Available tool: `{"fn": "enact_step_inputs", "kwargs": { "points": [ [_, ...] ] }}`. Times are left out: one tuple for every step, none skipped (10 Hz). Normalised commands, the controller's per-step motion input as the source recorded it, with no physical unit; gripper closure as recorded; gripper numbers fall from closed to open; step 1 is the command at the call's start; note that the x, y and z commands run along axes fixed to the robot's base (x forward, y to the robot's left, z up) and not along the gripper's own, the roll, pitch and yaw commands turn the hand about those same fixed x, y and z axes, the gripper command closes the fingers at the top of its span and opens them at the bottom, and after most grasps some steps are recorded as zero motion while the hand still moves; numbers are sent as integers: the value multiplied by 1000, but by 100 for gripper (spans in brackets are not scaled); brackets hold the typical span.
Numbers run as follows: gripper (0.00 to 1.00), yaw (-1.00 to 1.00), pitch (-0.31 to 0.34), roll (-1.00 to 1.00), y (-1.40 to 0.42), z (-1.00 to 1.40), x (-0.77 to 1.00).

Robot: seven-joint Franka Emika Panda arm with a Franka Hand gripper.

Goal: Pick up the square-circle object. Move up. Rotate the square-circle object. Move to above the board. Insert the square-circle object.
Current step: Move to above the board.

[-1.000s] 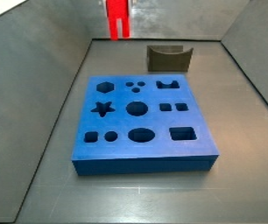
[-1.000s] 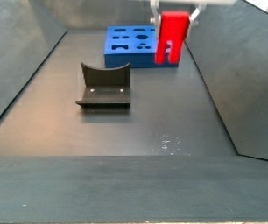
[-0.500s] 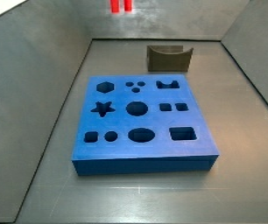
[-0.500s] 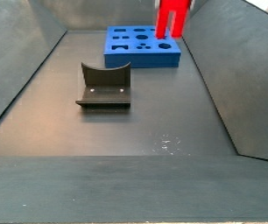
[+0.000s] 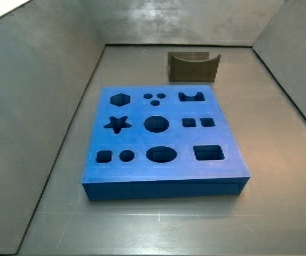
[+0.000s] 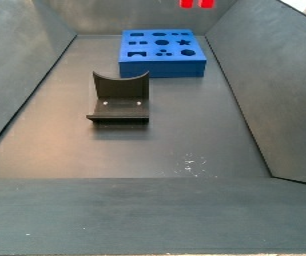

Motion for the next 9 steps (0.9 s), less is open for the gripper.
{"fn": "enact_step_inputs", "kwargs": {
  "points": [
    [100,-168,387,179,-1000,149,122],
    [100,-69,339,181,-1000,157,130],
    [100,-37,293,138,-1000,156,137],
    [100,-8,188,74,-1000,153,148],
    [100,1,144,46,-1000,155,155],
    [100,7,118,19,-1000,156,164],
    [100,9,106,10,-1000,158,175],
    [100,10,115,4,-1000,162,186],
    [100,10,128,9,-1000,168,205]
  ]
}}
